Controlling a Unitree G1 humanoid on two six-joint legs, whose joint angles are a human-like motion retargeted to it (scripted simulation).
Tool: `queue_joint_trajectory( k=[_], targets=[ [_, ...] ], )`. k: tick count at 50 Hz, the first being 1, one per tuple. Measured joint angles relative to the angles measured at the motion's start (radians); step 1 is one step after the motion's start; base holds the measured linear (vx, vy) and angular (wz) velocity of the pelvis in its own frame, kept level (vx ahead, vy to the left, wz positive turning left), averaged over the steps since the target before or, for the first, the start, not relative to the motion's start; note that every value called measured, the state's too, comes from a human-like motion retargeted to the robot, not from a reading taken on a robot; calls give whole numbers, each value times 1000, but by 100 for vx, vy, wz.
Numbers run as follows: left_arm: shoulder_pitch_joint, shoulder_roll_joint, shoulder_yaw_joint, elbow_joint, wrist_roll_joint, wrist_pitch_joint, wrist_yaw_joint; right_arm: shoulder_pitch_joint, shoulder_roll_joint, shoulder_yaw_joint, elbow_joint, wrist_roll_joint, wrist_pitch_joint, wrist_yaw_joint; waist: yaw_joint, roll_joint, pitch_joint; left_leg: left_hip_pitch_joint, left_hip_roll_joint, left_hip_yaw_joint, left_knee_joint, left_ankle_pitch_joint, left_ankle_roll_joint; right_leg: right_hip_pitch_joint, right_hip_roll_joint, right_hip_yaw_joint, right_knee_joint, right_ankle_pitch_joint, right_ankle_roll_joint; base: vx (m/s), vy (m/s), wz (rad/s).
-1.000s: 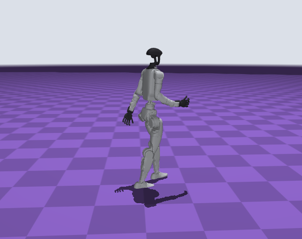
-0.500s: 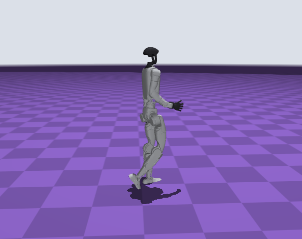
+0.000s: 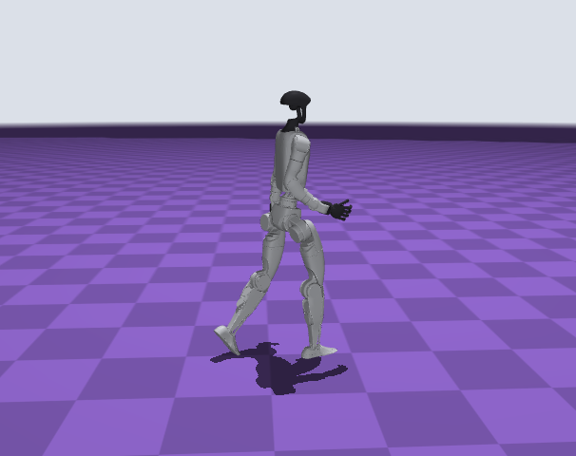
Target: Walk run
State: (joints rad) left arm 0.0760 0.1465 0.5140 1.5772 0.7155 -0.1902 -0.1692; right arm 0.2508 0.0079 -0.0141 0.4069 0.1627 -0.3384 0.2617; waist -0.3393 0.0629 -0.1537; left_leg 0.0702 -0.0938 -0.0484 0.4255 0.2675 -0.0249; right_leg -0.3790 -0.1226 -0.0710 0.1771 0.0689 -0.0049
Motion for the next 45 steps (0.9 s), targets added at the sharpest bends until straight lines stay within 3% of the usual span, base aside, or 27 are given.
queue_joint_trajectory(
  k=[2, 3, 5, 10, 13, 17, 20, 23, 25, 27, 28, 30, 32, 34, 37, 41, 45],
  targets=[
    [52, -17, -2, 54, 22, 20, 8, -16, -18, 15, -4, -5, 5, 4, 10, -48, -3, -79, -14, 73, 182, 119, 31, 68, -63, -146, -16, -17, -17, 79, -54, -50],
    [76, -22, -4, 74, 43, 27, -4, -24, -27, 22, -9, -10, 1, 1, 21, -69, -7, -122, -15, 116, 256, 161, 68, 90, -60, -121, -24, -35, -25, 82, -54, -28],
    [123, -40, -19, 89, 100, 49, -36, -50, -38, 14, -11, -16, -9, -10, 14, -81, -7, -218, 1, 124, 383, 80, 94, 129, -30, -51, -37, -68, -33, 65, -40, 27],
    [215, -97, 9, 78, 255, 93, -58, -106, -63, -9, -30, 1, -22, -3, 105, -135, 8, -407, 0, 195, 407, -133, 119, 227, -20, -92, -85, -101, -41, 67, -40, -41],
    [245, -110, 19, 84, 256, 105, -56, -132, -79, -12, -46, 15, -37, -12, 159, -143, 33, -473, 8, 244, 238, -212, 133, 285, 21, -116, -104, -129, -52, 60, -33, -45],
    [252, -127, 54, 99, 203, 125, -59, -155, -91, -26, -61, 23, -52, -12, 216, -111, 88, -490, 29, 300, -96, -213, 104, 379, 114, -113, -114, -188, -66, 63, -29, -35],
    [237, -136, 66, 105, 136, 119, -76, -158, -95, -29, -71, 32, -64, -20, 246, -95, 127, -502, -25, 244, -320, -262, 82, 454, 164, -105, -120, -227, -71, 83, -29, -23],
    [220, -139, 73, 87, 106, 98, -94, -161, -78, -37, -65, 34, -68, -14, 248, -93, 122, -516, -83, 180, -477, -302, 16, 496, 189, -111, -118, -242, -52, 86, -28, 4],
    [211, -132, 68, 78, 99, 89, -92, -150, -65, -36, -59, 34, -68, -12, 255, -97, 111, -511, -83, 218, -476, -301, 12, 520, 197, -105, -104, -232, -28, 77, -24, -16],
    [198, -120, 67, 72, 105, 95, -83, -130, -54, -29, -52, 34, -67, -13, 280, -114, 88, -504, -81, 248, -421, -292, 106, 530, 186, -81, -78, -191, 9, 101, -23, -66],
    [193, -114, 71, 69, 111, 97, -76, -118, -48, -25, -48, 32, -66, -12, 297, -119, 76, -493, -66, 300, -406, -276, 112, 536, 185, -66, -61, -152, 32, 117, -21, -86],
    [179, -96, 77, 66, 116, 94, -57, -94, -34, -20, -40, 23, -64, -4, 324, -132, 47, -477, -76, 253, -389, -210, 142, 534, 175, -45, -10, -12, 88, 107, -16, -75],
    [156, -74, 73, 71, 88, 74, -33, -75, -21, -6, -27, 12, -60, 3, 304, -142, 16, -467, -72, 255, -342, -245, 187, 505, 149, -53, 96, 180, 179, 105, -12, -18],
    [116, -42, 62, 75, 47, 56, -11, -65, -4, 17, -18, -1, -53, -2, 280, -117, 17, -448, -28, 231, -303, -280, 188, 441, 195, 4, 267, 334, 251, 93, -19, -3],
    [32, -1, 35, 53, -6, 46, 12, -64, 3, 35, -18, -15, -54, -12, 282, -79, 29, -376, 11, 213, -292, -339, 184, 316, 235, 6, 534, 441, 266, 71, -19, -15],
    [-84, 19, 30, -30, -48, 13, 6, -62, -6, 9, -25, -7, -60, 29, 261, -28, 35, -278, 4, 173, -340, -370, 190, 187, 175, -32, 604, 236, 214, 69, 6, 40],
    [-183, 43, -14, -148, -115, -58, -50, -37, -15, -16, -44, 19, -66, 43, 153, 6, 36, -210, -41, 41, -359, -397, 198, 69, 63, -128, 479, 47, 156, 73, -8, 168]
  ],
)
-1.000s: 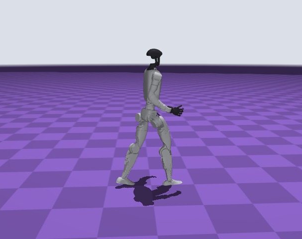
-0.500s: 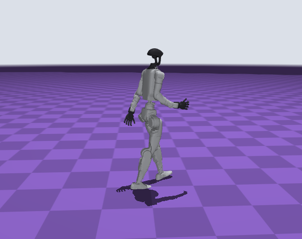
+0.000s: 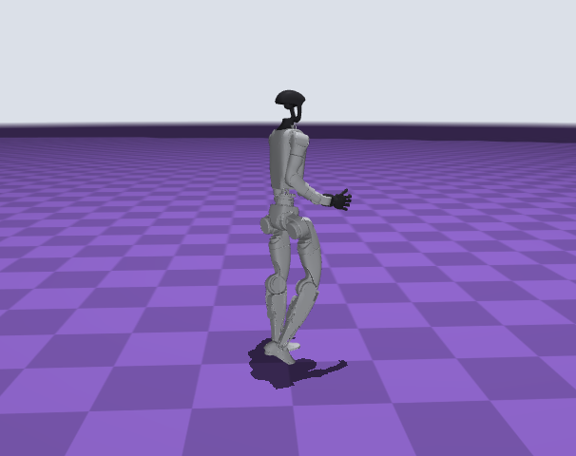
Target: Walk run
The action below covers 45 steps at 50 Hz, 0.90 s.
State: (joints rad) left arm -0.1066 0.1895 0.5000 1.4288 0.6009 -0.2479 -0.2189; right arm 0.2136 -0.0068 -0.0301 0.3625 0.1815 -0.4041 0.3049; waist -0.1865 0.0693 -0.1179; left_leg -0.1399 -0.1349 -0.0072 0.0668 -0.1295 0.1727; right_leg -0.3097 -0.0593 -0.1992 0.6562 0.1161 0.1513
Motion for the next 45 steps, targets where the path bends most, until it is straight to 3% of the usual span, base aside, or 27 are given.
queue_joint_trajectory(
  k=[3, 5, 8, 11, 15, 17, 20, 22, 23, 25, 28, 31, 36, 39, 42, 45],
  targets=[
    [-61, 33, -33, -69, -33, -41, -35, 13, 1, -5, -6, 8, -1, -4, -58, -31, 6, 54, -61, -45, 6, -30, 10, -48, -51, 55, -244, 6, 47, 71, -23, 135],
    [-92, 57, -46, -103, -38, -57, -53, 17, 11, -7, 0, 11, 2, -15, -82, -58, 14, 101, -96, -75, 13, -56, 13, -74, -96, 61, -392, -16, 27, 72, -27, 107],
    [-113, 82, -61, -119, -32, -71, -55, 29, 16, 2, 9, 11, 8, -38, -99, -66, 29, 173, -99, -104, 20, -85, 10, -120, -76, 127, -571, -92, -9, 82, -34, 73],
    [-111, 90, -70, -98, -23, -66, -50, 30, 3, 17, 15, 11, 4, -39, -84, -66, 33, 229, -89, -87, 26, -100, -1, -148, -66, 94, -661, -116, 39, 69, -30, 21],
    [-69, 75, -64, -30, 14, -48, -41, 18, -14, 20, 19, 6, 10, -4, -107, -59, 10, 257, -84, -78, 65, -54, -27, -144, -62, 87, -578, -67, -42, 81, -41, 61],
    [-18, 56, -60, 26, 57, -23, -37, 24, -14, 14, 14, -9, 8, 13, -162, -46, -1, 266, -66, -102, 137, 47, -74, -105, -70, 68, -565, 35, -45, 79, -40, 150],
    [66, 15, -48, 106, 152, 44, -18, 27, -6, 14, 19, -5, 10, 9, -145, -32, -7, 224, -44, -72, 314, 322, -168, -61, -36, 206, -518, -3, -95, 82, -45, 48],
    [117, -12, -56, 156, 193, 105, -6, 11, -10, 14, 22, 7, 24, 9, -127, -46, 3, 146, -29, -21, 503, 472, -233, -9, -66, 166, -513, -33, -117, 85, -43, 13],
    [142, -18, -52, 182, 210, 131, -7, 3, -16, 24, 23, 8, 27, 13, -120, -63, -3, 97, -31, 19, 598, 528, -249, 16, -99, 71, -518, -41, -130, 86, -45, -1],
    [197, -30, -45, 216, 253, 165, -29, -18, -27, 37, 23, 7, 25, 14, -106, -97, -16, 12, -28, 81, 728, 594, -225, 59, -114, 44, -528, -74, -154, 67, -34, 20],
    [286, -63, -30, 216, 331, 203, -64, -67, -35, 26, 30, 4, 20, 6, -107, -108, -11, -114, 23, 135, 825, 398, -121, 119, -99, 47, -550, -107, -161, 71, -36, 59],
    [360, -94, 8, 221, 368, 219, -55, -101, -54, 27, 20, 9, 9, 8, -36, -139, 0, -225, 12, 184, 776, 285, -87, 170, -89, 24, -579, -125, -172, 57, -29, -44],
    [433, -130, 69, 258, 329, 252, -38, -153, -88, 27, 11, 42, -2, 22, 51, -124, 31, -313, 39, 281, 433, 180, -78, 254, -18, -13, -608, -182, -177, 64, -27, -15],
    [444, -152, 103, 271, 279, 281, -51, -178, -105, 21, 19, 51, -1, 34, 74, -84, 59, -311, 52, 364, 168, 163, -118, 320, 52, -35, -619, -228, -175, 70, -21, 21],
    [432, -175, 128, 271, 249, 293, -94, -183, -110, 16, 29, 40, -10, 25, 67, -66, 69, -301, -14, 397, -38, 109, -130, 384, 91, -81, -629, -270, -163, 61, -18, 66],
    [412, -189, 134, 261, 260, 266, -143, -163, -95, 14, 36, 25, -13, 16, 74, -77, 61, -278, -49, 426, -104, 100, -84, 425, 91, -101, -609, -280, -127, 85, -19, 37]
  ],
)
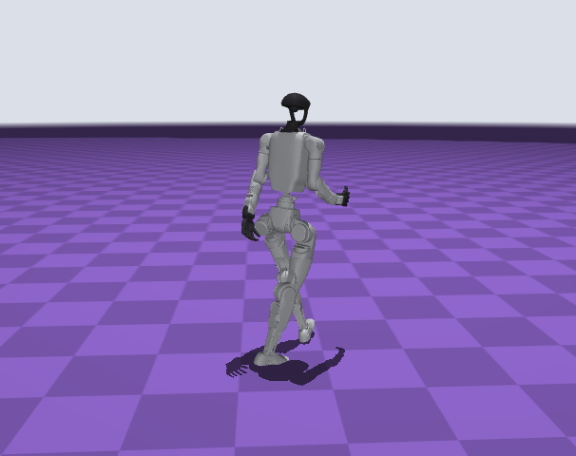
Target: Walk run
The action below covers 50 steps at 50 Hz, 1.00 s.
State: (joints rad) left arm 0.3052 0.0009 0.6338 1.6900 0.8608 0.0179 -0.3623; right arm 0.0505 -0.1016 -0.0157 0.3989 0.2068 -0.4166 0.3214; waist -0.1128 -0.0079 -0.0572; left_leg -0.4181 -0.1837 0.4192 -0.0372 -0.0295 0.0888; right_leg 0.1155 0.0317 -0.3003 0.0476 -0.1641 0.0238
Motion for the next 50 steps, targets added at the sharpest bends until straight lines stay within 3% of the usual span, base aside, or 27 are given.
queue_joint_trajectory(
  k=[3, 5, 7, 9, 12, 16, 20, 28, 30, 32, 36, 40, 42, 43, 45, 46, 47, 50],
  targets=[
    [-23, 1, -2, -28, 22, -30, -10, 41, 31, 8, 4, -6, 3, -5, 43, -24, -19, 31, -10, -35, 41, 38, 109, 24, -20, 24, 50, 55, 67, 87, -17, -26],
    [-36, 9, 1, -44, 26, -46, 11, 74, 54, 18, 8, -9, 7, -2, 67, -43, -41, 59, -23, -20, 43, 59, 173, 32, -37, 41, 99, 165, 130, 85, -22, -19],
    [-64, 31, 10, -53, -14, -48, 26, 92, 79, 31, 20, -18, 12, 9, 63, -54, -66, 80, -5, -37, 80, -1, 173, 11, -36, 57, 187, 353, 195, 100, -25, -4],
    [-104, 48, 39, -69, -96, -47, 38, 100, 96, 60, 32, -33, 17, 11, 57, -21, -73, 92, 46, -61, 113, -38, 173, -55, -1, 97, 339, 515, 238, 86, -12, -6],
    [-184, 58, 71, -121, -269, -58, 84, 95, 94, 97, 32, -52, 14, 3, 61, 48, -68, 136, 102, -103, 135, -86, 173, -176, 45, 128, 594, 617, 238, 69, -4, 12],
    [-287, 70, 50, -228, -436, -103, 83, 89, 75, 84, 37, -49, 16, 43, 60, 92, -57, 240, 72, -160, 108, -120, 173, -291, 2, 210, 738, 384, 227, 60, 17, 69],
    [-383, 121, -1, -335, -434, -167, -26, 116, 71, 59, 18, -51, 16, 53, -18, 122, -70, 283, 31, -324, 107, -126, 173, -399, -67, 208, 635, 237, 176, 59, -1, 208],
    [-524, 242, -144, -450, -389, -268, -79, 147, 88, 38, 22, -30, 29, 48, -91, 51, -54, 374, -98, -597, 150, -159, 173, -492, -118, 410, 108, 202, 43, 48, -19, 185],
    [-532, 245, -153, -455, -375, -276, -68, 148, 85, 40, 21, -34, 27, 46, -94, 43, -43, 398, -114, -641, 160, -163, 173, -507, -116, 420, 40, 188, 59, 54, -19, 132],
    [-520, 232, -151, -445, -358, -277, -50, 145, 75, 51, 22, -41, 27, 48, -103, 30, -27, 435, -139, -680, 182, -162, 173, -509, -109, 475, -23, 165, 201, 57, -18, 136],
    [-471, 188, -119, -368, -314, -251, -4, 122, 62, 69, 28, -55, 33, 58, -102, 17, -27, 470, -160, -674, 210, -123, 173, -469, -87, 614, -15, 200, 198, 56, -14, 112],
    [-392, 137, -96, -190, -228, -157, 51, 136, 71, 64, 16, -82, 27, 51, -179, 37, -52, 479, -185, -735, 353, 1, 157, -408, -159, 481, 33, 282, 174, 66, -15, 246],
    [-354, 121, -95, -101, -176, -72, 77, 143, 84, 54, 19, -64, 32, 43, -115, 43, -68, 413, -201, -679, 482, 157, 114, -391, -178, 442, 62, 227, 175, 56, -24, 125],
    [-338, 112, -103, -60, -157, -28, 96, 140, 87, 41, 23, -45, 42, 43, -90, 47, -74, 360, -195, -635, 566, 239, 63, -386, -195, 412, 66, 212, 175, 48, -16, 142],
    [-295, 103, -96, 8, -131, 32, 142, 138, 80, 38, 25, -11, 56, 46, -59, 31, -88, 268, -115, -457, 693, 351, -60, -370, -220, 349, 66, 190, 136, 34, -10, 165],
    [-259, 98, -87, 9, -122, 41, 142, 132, 68, 48, 27, 0, 52, 49, -60, 21, -90, 240, -69, -366, 740, 385, -84, -356, -230, 313, 66, 178, 118, 31, -12, 179],
    [-224, 95, -81, 10, -111, 45, 135, 123, 56, 56, 30, 7, 49, 48, -65, 15, -91, 212, -26, -288, 788, 398, -89, -339, -241, 272, 65, 165, 103, 42, -16, 205],
    [-133, 85, -88, 10, -66, 40, 64, 87, 31, 67, 43, -8, 44, 30, -82, 6, -87, 129, 44, -164, 891, 261, -8, -280, -270, 139, 52, 136, 81, 38, -13, 197]
  ],
)
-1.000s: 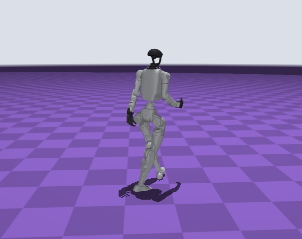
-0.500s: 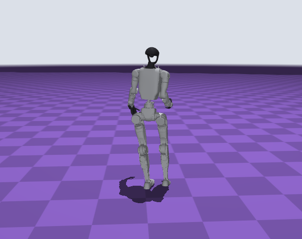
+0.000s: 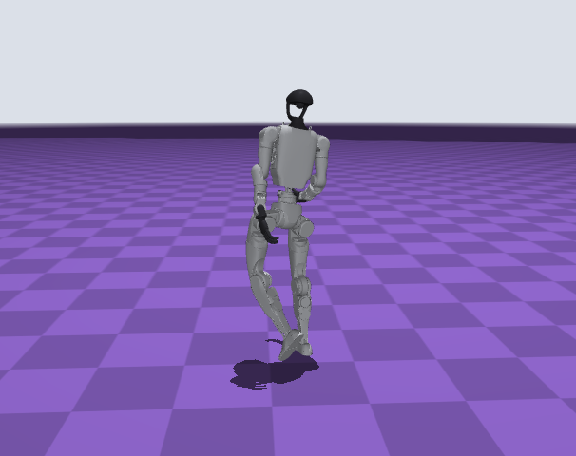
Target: Walk run
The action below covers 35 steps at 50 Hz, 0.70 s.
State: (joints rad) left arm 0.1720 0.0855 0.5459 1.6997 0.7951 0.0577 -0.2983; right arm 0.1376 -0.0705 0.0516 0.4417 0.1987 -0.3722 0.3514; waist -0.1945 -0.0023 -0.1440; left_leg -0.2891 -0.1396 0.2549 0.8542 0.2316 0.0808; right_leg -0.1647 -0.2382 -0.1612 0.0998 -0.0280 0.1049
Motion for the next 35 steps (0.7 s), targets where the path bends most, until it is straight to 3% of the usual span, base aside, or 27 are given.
queue_joint_trajectory(
  k=[5, 8, 11, 16, 18, 22, 26, 28, 30, 35],
  targets=[
    [99, 26, -26, -13, 82, -16, 41, 2, -31, -45, -15, -16, -31, -15, 129, -15, 10, -146, -63, -55, -97, -130, -8, 87, 30, -139, -40, -39, -14, 32, -10, 121],
    [123, 42, -17, 0, 53, 25, 136, 13, -26, -79, -12, 14, -29, -11, 189, -26, 15, -169, 12, 77, -277, -221, 72, 139, 56, -228, -55, -74, -9, 26, -13, 156],
    [130, 31, 10, 0, -35, 70, 178, 15, -15, -109, -3, 24, -27, -13, 225, -13, 24, -156, 59, 239, -496, -254, 81, 193, 109, -302, -65, -112, 0, 37, -11, 171],
    [122, -48, 86, 0, -161, 40, 78, 21, 2, -115, 12, -4, -35, -32, 184, 12, 25, -106, -25, 387, -773, -340, 84, 287, 197, -479, -83, -161, 39, 44, -9, 204],
    [119, -91, 118, 0, -185, 3, 4, 29, 9, -99, 17, -9, -40, -35, 189, 0, 26, -78, -53, 405, -818, -319, 129, 318, 197, -504, -74, -155, 69, 54, -8, 98],
    [130, -162, 169, -16, -206, -81, -83, 52, 27, -60, 33, -4, -52, -44, 286, -49, 19, -17, -67, 411, -825, -291, 181, 361, 152, -477, -17, -51, 135, 77, -8, -28],
    [121, -158, 172, 0, -246, -81, -101, 66, 53, -10, 52, -28, -56, -57, 292, -17, -20, 11, -28, 355, -808, -342, 181, 343, 129, -462, 138, 265, 157, 72, 6, 33],
    [114, -140, 150, 0, -251, -87, -99, 83, 52, 21, 42, -47, -59, -66, 239, 33, -25, 60, -21, 258, -804, -369, 181, 308, 149, -373, 283, 409, 92, 87, 14, 179],
    [95, -112, 109, -15, -243, -103, -92, 91, 45, 31, 32, -59, -73, -63, 190, 86, -25, 98, -5, 156, -803, -381, 181, 226, 223, -238, 443, 466, 21, 62, 8, 198],
    [-37, -16, 38, -103, -158, -81, -7, 92, 53, -14, 42, -31, -56, -20, 163, 143, -22, 151, -7, -39, -793, -393, 175, 19, 315, 41, 652, 189, 77, 46, 5, 189]
  ],
)
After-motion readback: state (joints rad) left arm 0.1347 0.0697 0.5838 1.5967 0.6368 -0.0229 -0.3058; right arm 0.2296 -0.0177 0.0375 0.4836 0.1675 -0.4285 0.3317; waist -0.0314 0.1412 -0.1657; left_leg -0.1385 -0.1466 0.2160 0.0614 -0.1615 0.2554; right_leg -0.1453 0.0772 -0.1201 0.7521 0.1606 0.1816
